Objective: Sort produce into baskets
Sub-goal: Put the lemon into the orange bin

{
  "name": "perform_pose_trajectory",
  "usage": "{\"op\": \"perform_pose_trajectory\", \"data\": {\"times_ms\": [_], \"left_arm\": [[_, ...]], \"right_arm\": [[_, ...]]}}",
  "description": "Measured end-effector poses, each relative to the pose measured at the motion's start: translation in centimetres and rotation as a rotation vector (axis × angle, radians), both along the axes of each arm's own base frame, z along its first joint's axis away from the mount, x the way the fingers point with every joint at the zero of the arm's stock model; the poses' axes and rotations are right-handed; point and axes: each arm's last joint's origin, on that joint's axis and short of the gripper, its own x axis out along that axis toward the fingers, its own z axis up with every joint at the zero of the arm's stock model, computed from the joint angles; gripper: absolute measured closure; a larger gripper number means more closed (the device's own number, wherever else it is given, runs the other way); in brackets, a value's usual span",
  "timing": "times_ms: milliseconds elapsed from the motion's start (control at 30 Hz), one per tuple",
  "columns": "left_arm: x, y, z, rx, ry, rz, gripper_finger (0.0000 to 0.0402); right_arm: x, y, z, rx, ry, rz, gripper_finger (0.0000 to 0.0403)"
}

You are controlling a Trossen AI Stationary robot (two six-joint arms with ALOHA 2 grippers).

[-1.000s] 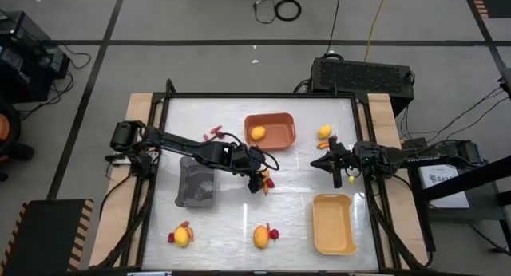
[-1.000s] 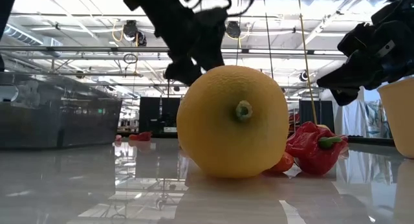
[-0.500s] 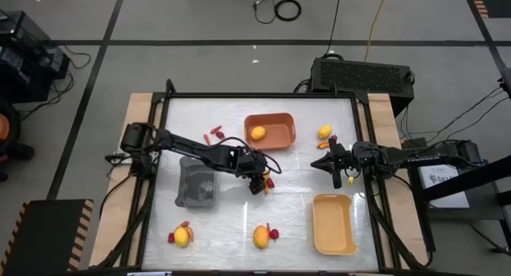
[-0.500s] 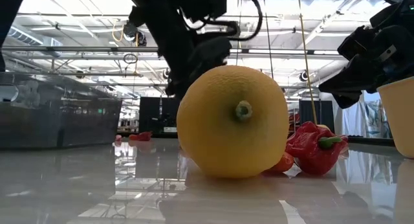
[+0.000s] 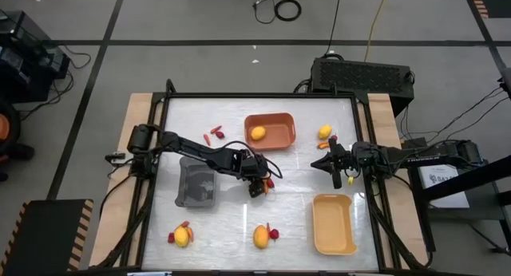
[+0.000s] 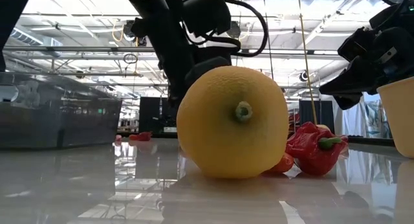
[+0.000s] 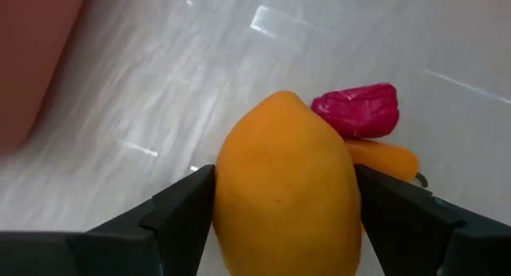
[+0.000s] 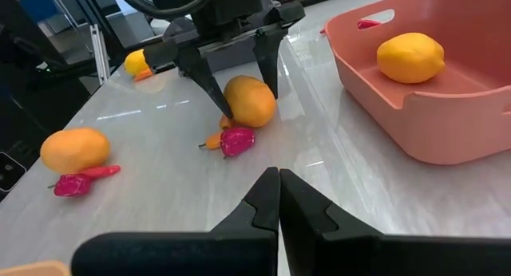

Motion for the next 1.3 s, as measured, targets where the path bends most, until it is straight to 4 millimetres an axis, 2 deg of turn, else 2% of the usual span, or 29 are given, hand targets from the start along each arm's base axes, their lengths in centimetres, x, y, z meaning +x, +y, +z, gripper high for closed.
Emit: {"op": "perform_pose_trajectory", "data": {"times_ms": [267,467,567,700,800,933,1033,1167,1300], "left_arm": [[0.8,-0.1,1.3,0.026,-0.03,-0.052,0.0114],[1.9,0.0,3.7,0.075,-0.052,-0.104,0.0114],[2.5,0.6,5.2,0.149,-0.067,-0.106,0.0114],[3.3,2.8,7.1,0.233,-0.108,-0.071,0.0114],[3.7,5.3,8.1,0.262,-0.13,-0.03,0.0114],[3.5,9.3,8.5,0.268,-0.144,0.066,0.0114],[3.1,11.6,8.5,0.248,-0.148,0.107,0.0114],[3.1,13.0,8.7,0.211,-0.188,0.111,0.0114],[3.3,13.4,9.0,0.212,-0.231,0.114,0.0114]], "right_arm": [[0.0,0.0,0.0,0.0,0.001,0.0,0.0403],[0.0,0.0,0.0,0.0,0.001,0.0,0.0403],[0.0,0.0,0.0,0.0,0.001,0.0,0.0403],[0.0,0.0,0.0,0.0,0.001,-0.001,0.0403],[0.0,0.0,0.0,0.0,0.001,-0.001,0.0403],[0.0,0.0,0.0,0.004,0.001,-0.002,0.0403],[0.0,0.0,0.0,0.005,0.001,-0.002,0.0403],[0.0,0.0,0.0,0.001,0.001,-0.001,0.0403],[0.0,0.0,0.0,-0.009,0.001,0.002,0.0403]]}}
